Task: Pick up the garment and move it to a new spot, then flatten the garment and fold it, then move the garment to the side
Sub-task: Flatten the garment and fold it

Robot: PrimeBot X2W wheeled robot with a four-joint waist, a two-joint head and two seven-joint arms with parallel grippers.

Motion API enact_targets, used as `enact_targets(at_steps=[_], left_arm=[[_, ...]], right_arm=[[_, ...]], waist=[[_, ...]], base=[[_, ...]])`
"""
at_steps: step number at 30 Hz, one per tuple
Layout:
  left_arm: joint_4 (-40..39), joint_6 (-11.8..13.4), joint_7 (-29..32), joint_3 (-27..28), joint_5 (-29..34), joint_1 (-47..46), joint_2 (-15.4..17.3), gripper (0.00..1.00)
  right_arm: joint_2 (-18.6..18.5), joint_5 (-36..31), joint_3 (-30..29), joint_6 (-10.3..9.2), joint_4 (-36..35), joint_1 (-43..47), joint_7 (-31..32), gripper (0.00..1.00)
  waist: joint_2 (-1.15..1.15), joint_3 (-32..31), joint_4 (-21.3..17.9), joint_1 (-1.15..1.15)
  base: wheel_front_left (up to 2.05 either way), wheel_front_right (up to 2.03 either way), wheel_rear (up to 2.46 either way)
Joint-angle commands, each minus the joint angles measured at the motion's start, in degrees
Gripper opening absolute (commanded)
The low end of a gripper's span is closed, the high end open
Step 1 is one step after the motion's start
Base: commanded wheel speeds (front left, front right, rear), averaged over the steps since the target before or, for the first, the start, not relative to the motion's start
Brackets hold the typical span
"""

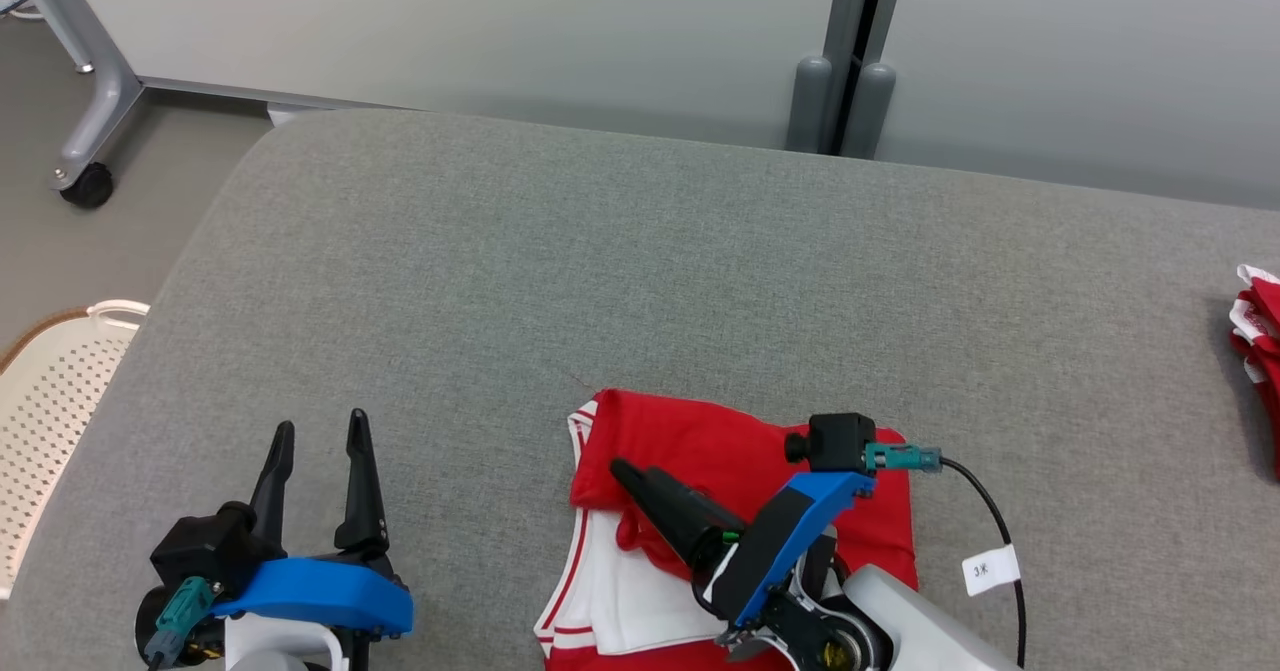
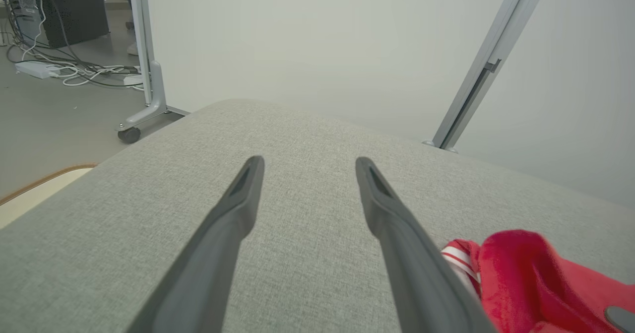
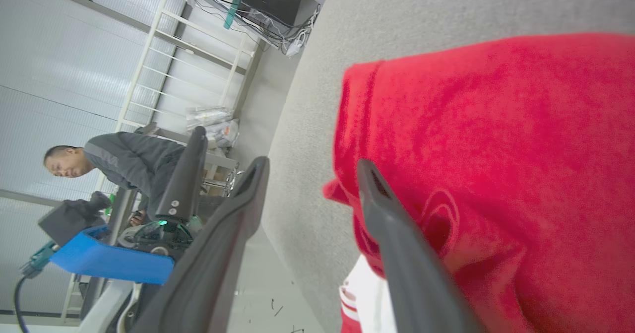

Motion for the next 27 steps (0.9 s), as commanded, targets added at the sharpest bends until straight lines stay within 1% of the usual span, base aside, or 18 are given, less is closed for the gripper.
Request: enact_targets(at_steps=[1, 3, 5, 7, 11, 14, 18, 20, 21, 25, 27], left_arm=[[-0.13, -0.1, -0.24, 0.17, 0.32, -0.7, 0.02, 1.0], [-0.18, -0.11, -0.24, 0.41, 0.44, -0.5, 0.03, 1.0], [-0.17, -0.1, -0.24, 0.55, 0.51, -0.31, 0.01, 1.0], [-0.13, -0.11, -0.24, 0.74, 0.47, -0.11, 0.04, 1.0], [-0.29, -0.11, -0.24, 0.99, 0.55, 0.5, -0.01, 1.0], [-0.51, -0.11, -0.24, 1.34, 0.51, 0.97, 0.0, 1.0], [-1.16, -0.11, -0.24, 1.4, 0.46, 1.58, -0.04, 1.0], [-1.59, -0.11, -0.24, 1.46, 0.39, 1.79, -0.05, 1.0], [-1.9, -0.11, -0.24, 1.47, 0.3, 1.82, -0.06, 1.0], [-3.06, -0.11, -0.24, 0.93, 0.13, 2.27, 0.0, 1.0], [-3.59, -0.11, -0.24, 0.75, 0.2, 2.39, 0.0, 1.0]], right_arm=[[0.02, 1.95, 0.58, 0.03, -1.39, -1.47, -0.49, 1.0], [-0.03, 4.39, 1.19, 0.03, -3.05, -2.07, -1.58, 1.0], [-0.09, 5.38, 0.79, 0.03, -4.77, -2.89, -3.27, 1.0], [-1.62, 5.87, -0.21, 0.03, -6.77, -3.24, -5.41, 1.0], [-7.02, 4.97, -2.47, 0.03, -10.74, -3.22, -10.47, 1.0], [-12.48, 2.06, -3.67, 0.03, -12.02, -2.67, -13.95, 1.0], [-19.32, -5.34, -5.69, 0.03, -12.21, -1.77, -16.8, 1.0], [-22.03, -10.84, -7.86, 0.03, -11.83, -0.86, -17.33, 1.0], [-22.75, -14.28, -10.49, 0.03, -12.21, -0.54, -17.4, 1.0], [-21.21, -25.61, -22.09, 0.03, -16.42, 4.8, -17.38, 1.0], [-19.96, -31.06, -26.33, 0.03, -18.37, 7.91, -17.39, 1.0]], waist=[[0.0, -0.03, -0.34, 0.0], [0.0, -0.16, -0.89, 0.0], [0.0, -0.39, -1.35, 0.0], [0.0, -0.79, -1.73, 0.0], [0.0, -1.62, -2.45, 0.0], [0.0, -2.04, -2.96, 0.0], [0.0, -2.17, -3.73, 0.0], [0.0, -2.23, -4.32, 0.0], [0.0, -2.24, -4.74, 0.0], [0.0, -2.47, -6.23, 0.0], [0.0, -2.85, -7.02, 0.0]], base=[[0.0, 0.0, 0.0], [0.0, 0.0, 0.0], [0.0, 0.0, 0.0], [0.0, 0.0, 0.0], [0.0, 0.0, 0.0], [0.0, 0.0, 0.0], [0.0, 0.0, 0.0], [0.0, 0.0, 0.0], [0.0, 0.0, 0.0], [0.0, 0.0, 0.0], [0.0, 0.0, 0.0]])
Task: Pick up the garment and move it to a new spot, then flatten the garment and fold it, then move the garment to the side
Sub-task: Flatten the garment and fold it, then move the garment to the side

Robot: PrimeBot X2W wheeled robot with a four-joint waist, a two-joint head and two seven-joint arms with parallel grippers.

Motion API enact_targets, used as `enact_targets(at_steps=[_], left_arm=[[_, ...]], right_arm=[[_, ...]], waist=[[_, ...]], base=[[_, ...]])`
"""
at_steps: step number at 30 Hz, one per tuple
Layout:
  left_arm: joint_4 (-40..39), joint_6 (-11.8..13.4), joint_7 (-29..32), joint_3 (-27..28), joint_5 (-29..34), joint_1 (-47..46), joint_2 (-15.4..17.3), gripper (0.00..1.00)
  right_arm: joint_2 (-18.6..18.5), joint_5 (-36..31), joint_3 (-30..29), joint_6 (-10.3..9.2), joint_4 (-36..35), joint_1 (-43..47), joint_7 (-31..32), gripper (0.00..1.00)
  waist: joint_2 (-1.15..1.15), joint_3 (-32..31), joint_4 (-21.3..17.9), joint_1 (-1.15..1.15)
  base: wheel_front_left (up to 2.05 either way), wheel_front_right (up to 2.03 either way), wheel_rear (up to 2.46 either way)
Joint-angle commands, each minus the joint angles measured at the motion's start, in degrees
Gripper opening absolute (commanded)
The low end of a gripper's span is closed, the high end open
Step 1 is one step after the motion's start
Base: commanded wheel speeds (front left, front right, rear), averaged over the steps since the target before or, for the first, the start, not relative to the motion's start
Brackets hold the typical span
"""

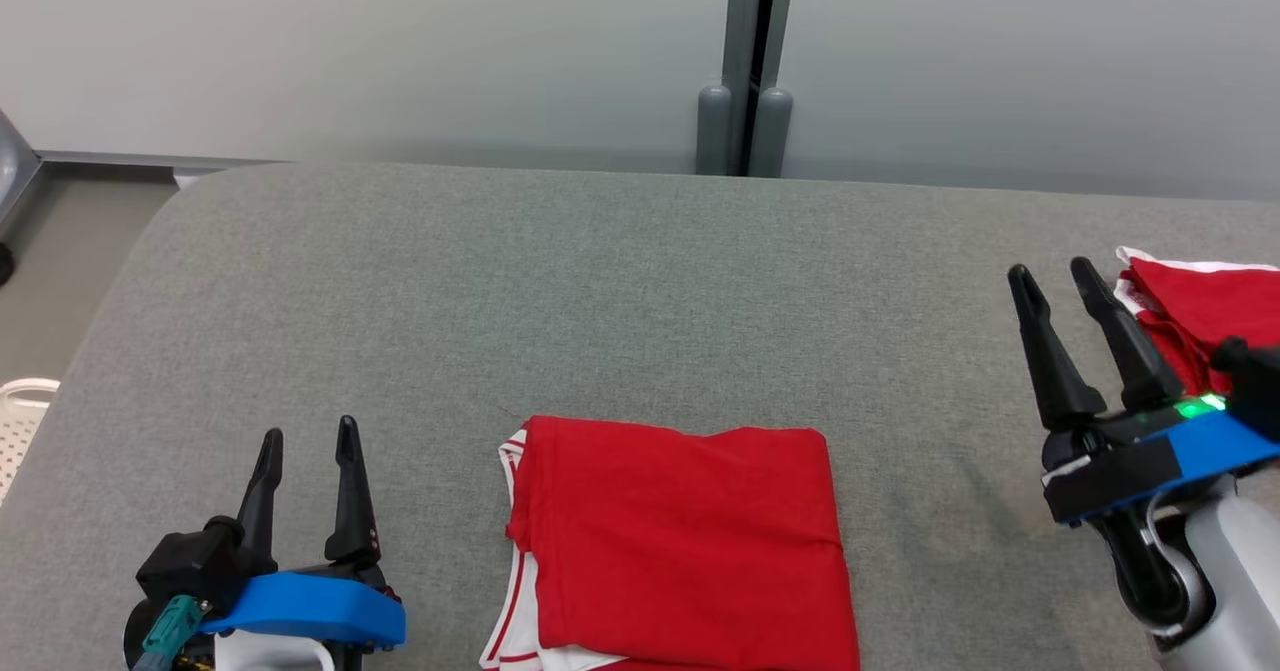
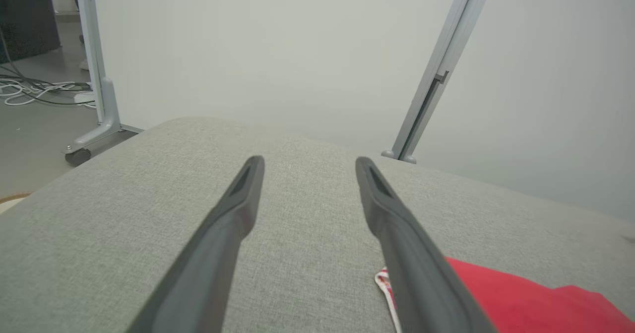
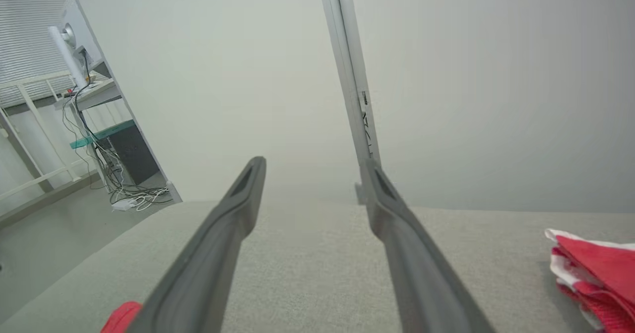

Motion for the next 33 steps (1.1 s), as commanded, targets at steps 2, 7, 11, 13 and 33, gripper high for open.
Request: enact_targets(at_steps=[2, 7, 11, 13, 33], left_arm=[[-0.93, -0.07, -0.24, -0.1, 0.36, 0.28, 0.17, 1.0], [-1.92, -0.08, -0.24, -0.29, 0.86, 1.03, 0.3, 1.0], [-1.84, -0.08, -0.24, -0.92, 1.24, 1.3, 0.68, 1.0], [-1.71, -0.08, -0.24, -1.13, 1.63, 1.18, 0.86, 1.0], [-1.59, -0.08, -0.24, -3.43, 2.08, -0.11, 1.71, 1.0]], right_arm=[[2.04, -4.7, -3.77, 0.03, -1.47, 4.12, -0.15, 1.0], [5.09, -13.21, -7.98, 0.03, -3.09, 9.42, -0.15, 1.0], [6.59, -18.8, -8.95, 0.02, -3.69, 11.45, -0.16, 1.0], [7.5, -20.77, -9.53, 0.02, -3.73, 12.11, -0.16, 1.0], [10.68, -24.69, -10.69, 0.02, -1.0, 11.95, -0.16, 1.0]], waist=[[0.0, -0.87, -1.26, 0.0], [0.0, -1.88, -3.33, 0.0], [0.0, -1.97, -4.79, 0.0], [0.0, -1.91, -5.32, 0.0], [0.0, -1.4, -6.38, 0.0]], base=[[0.0, 0.0, 0.0], [0.0, 0.0, 0.0], [0.0, 0.0, 0.0], [0.0, 0.0, 0.0], [0.0, 0.0, 0.0]])
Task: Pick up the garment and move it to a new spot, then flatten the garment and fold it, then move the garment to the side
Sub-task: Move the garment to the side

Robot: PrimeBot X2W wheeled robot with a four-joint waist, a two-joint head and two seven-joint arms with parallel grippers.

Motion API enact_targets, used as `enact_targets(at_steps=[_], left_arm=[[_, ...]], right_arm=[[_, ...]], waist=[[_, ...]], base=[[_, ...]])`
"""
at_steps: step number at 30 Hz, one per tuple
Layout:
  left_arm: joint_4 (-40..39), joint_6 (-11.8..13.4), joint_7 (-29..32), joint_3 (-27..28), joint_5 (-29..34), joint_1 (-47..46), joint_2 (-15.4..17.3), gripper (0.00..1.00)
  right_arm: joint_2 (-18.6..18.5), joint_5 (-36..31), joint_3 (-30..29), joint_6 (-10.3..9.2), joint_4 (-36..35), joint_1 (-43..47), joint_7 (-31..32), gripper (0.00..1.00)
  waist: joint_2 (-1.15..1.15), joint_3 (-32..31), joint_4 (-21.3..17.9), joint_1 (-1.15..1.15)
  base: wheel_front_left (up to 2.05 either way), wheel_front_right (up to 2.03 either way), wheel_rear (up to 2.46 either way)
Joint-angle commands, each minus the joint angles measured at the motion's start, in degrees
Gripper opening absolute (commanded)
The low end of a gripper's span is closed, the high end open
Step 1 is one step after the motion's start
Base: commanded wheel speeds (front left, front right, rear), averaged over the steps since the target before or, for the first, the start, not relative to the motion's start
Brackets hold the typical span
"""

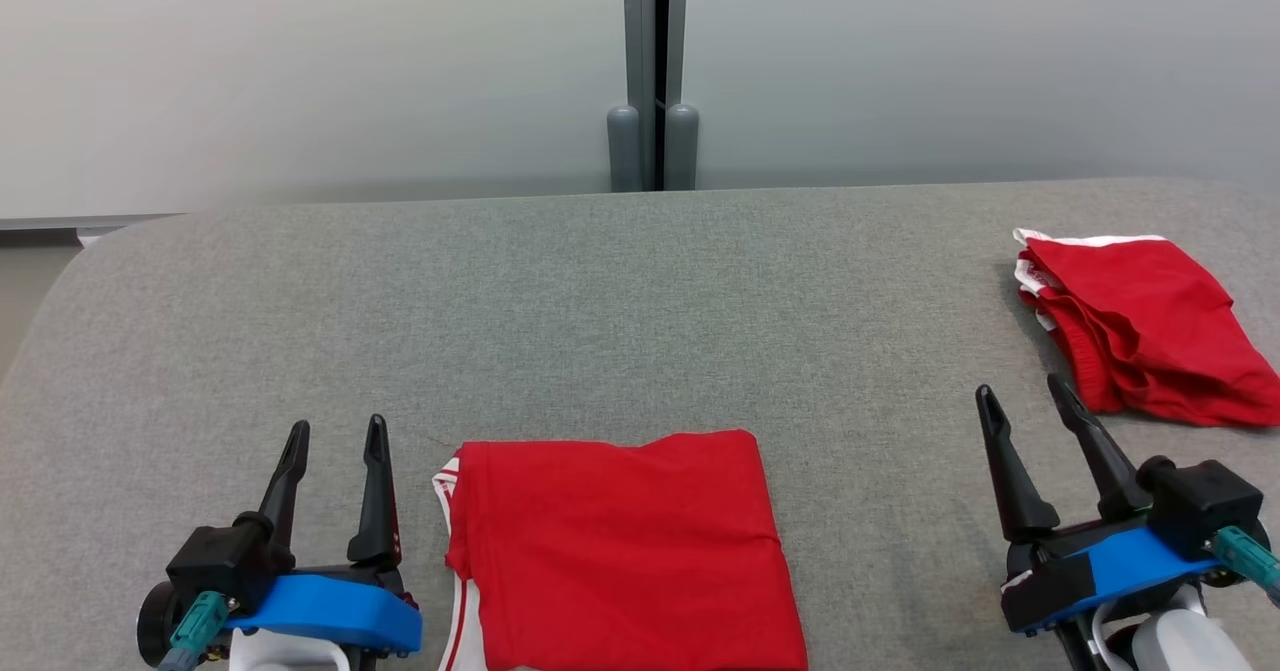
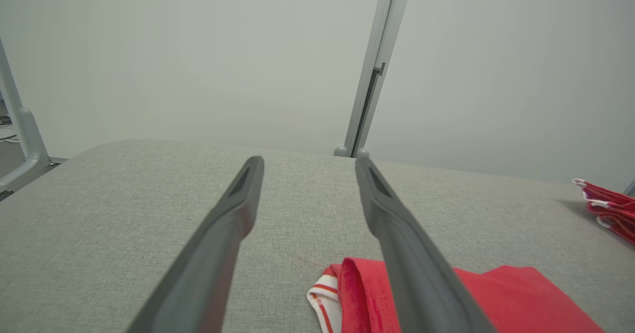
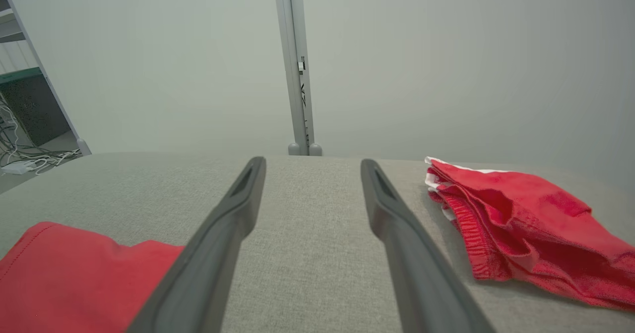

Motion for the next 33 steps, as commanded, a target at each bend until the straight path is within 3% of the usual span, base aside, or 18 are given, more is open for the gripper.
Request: enact_targets(at_steps=[1, 4, 7, 16, 29, 33], left_arm=[[0.07, -0.08, -0.24, 0.1, 0.17, -0.67, 0.26, 1.0], [-0.03, -0.08, -0.24, 0.25, 0.24, -0.56, 0.24, 1.0], [0.2, -0.08, -0.24, 0.24, 0.28, -0.64, 0.23, 1.0], [1.0, -0.08, -0.24, -0.61, 0.15, -1.13, 0.81, 1.0], [1.62, -0.08, -0.24, -0.91, -0.16, -1.31, 0.9, 1.0], [1.67, -0.08, -0.24, -0.8, -0.22, -1.3, 0.94, 1.0]], right_arm=[[0.05, -0.35, 0.16, 0.01, 0.14, -0.19, -0.15, 1.0], [0.81, 2.99, 3.79, 0.01, 3.36, -0.05, 0.52, 1.0], [0.4, 9.87, 11.04, 0.01, 7.69, -3.08, 5.21, 1.0], [-1.1, 22.03, 21.94, 0.01, 15.36, -12.39, 20.53, 1.0], [4.43, 28.78, 21.33, 0.01, 33.97, -20.63, 34.38, 1.0], [6.38, 30.7, 22.29, 0.01, 36.27, -20.99, 38.03, 1.0]], waist=[[0.0, 0.03, 0.17, 0.0], [0.0, 0.06, 0.66, 0.0], [0.0, 0.13, 1.19, 0.0], [0.0, 0.21, 2.73, 0.0], [0.0, -0.27, 5.96, 0.0], [0.0, -0.07, 6.33, 0.0]], base=[[0.0, 0.0, 0.0], [0.0, 0.0, 0.0], [0.0, 0.0, 0.0], [0.0, 0.0, 0.0], [0.0, 0.0, 0.0], [0.0, 0.0, 0.0]])
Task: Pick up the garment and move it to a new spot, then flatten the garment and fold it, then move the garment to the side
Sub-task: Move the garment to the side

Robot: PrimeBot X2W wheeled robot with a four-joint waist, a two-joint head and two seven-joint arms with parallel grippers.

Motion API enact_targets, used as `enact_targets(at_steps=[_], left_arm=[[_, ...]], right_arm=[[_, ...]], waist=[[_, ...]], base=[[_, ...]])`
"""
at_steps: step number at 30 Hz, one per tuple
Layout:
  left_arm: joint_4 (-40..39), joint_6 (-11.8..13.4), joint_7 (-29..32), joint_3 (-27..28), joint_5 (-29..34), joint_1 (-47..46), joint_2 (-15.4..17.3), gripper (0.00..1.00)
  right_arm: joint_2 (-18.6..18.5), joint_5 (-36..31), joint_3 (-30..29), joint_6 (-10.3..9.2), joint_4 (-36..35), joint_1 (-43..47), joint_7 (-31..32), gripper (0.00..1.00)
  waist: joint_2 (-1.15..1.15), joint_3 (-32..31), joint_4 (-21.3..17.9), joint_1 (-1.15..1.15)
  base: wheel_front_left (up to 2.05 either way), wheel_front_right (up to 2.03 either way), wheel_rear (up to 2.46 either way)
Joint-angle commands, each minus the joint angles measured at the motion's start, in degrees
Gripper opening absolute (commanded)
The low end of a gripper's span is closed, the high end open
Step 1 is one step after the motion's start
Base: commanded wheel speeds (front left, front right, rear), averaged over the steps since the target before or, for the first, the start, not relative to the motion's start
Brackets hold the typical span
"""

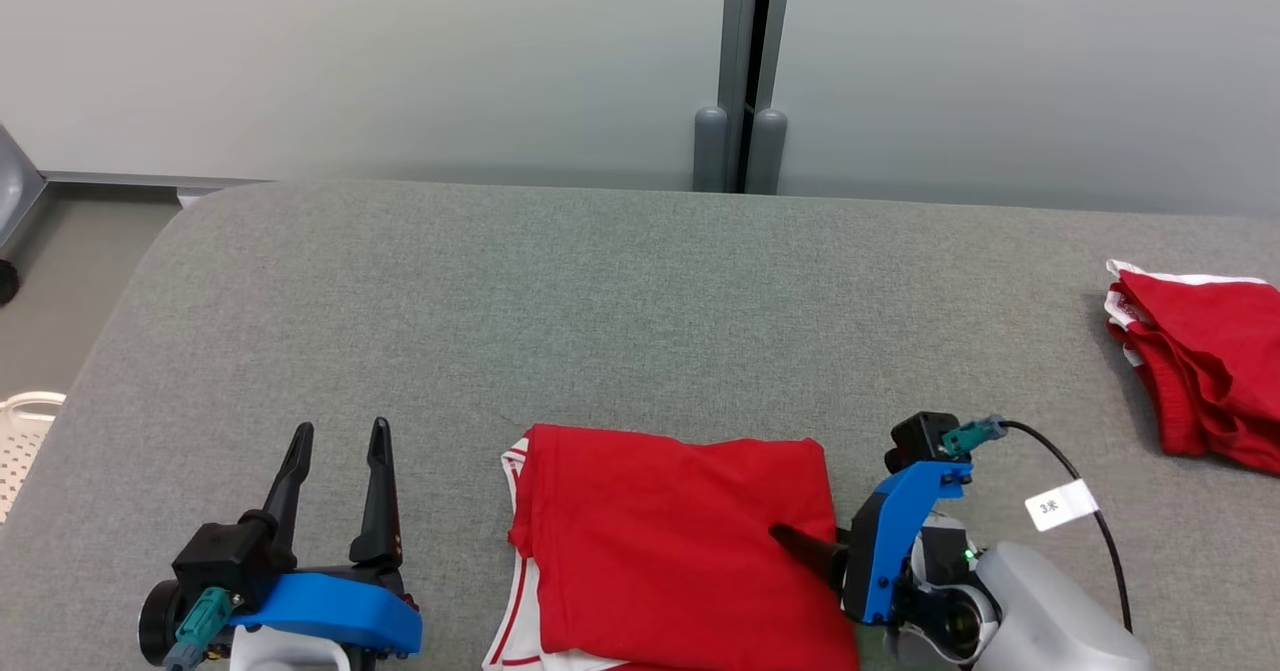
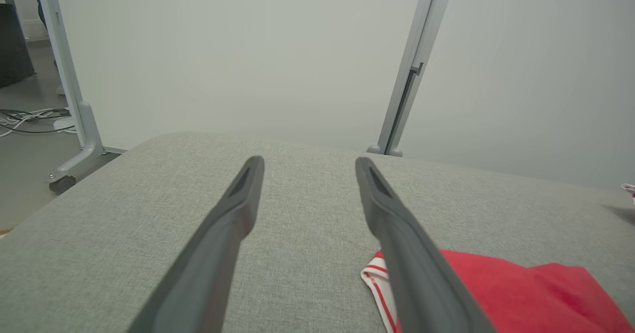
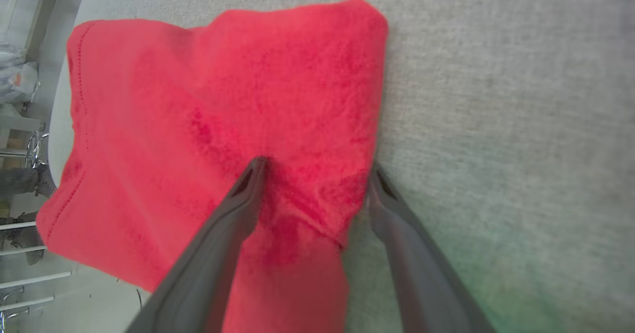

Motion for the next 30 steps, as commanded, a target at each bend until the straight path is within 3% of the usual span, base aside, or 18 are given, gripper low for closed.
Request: enact_targets(at_steps=[1, 2, 3, 15, 30], left_arm=[[0.04, -0.08, -0.24, 0.05, -0.19, -0.62, 0.16, 1.0], [0.03, -0.08, -0.24, 0.1, -0.17, -0.69, 0.14, 1.0], [0.01, -0.08, -0.24, 0.15, -0.16, -0.75, 0.12, 1.0], [-0.71, -0.08, -0.24, -0.56, -0.04, -0.16, 0.1, 1.0], [-1.17, -0.08, -0.24, -6.05, -1.0, -1.5, 0.34, 1.0]], right_arm=[[0.51, 0.35, 0.76, 0.01, 0.68, 0.19, 0.84, 0.98], [0.52, 0.75, 0.98, 0.0, 0.46, -0.16, 0.59, 0.69], [0.59, 0.93, 1.18, 0.01, -0.01, -0.48, -0.03, 0.0], [-4.42, 1.7, 3.0, 0.01, -4.73, -3.66, -10.86, 0.0], [-7.04, 3.71, 5.59, 0.01, -8.23, -5.17, -15.04, 0.0]], waist=[[0.0, 0.14, 0.05, 0.0], [0.0, 0.24, 0.05, 0.0], [0.0, 0.29, 0.03, 0.0], [0.0, -0.12, -3.19, 0.0], [0.0, 0.53, -16.43, 0.0]], base=[[0.0, 0.0, 0.0], [0.0, 0.0, 0.0], [0.0, 0.0, 0.0], [0.0, 0.0, 0.0], [0.0, 0.0, 0.0]])
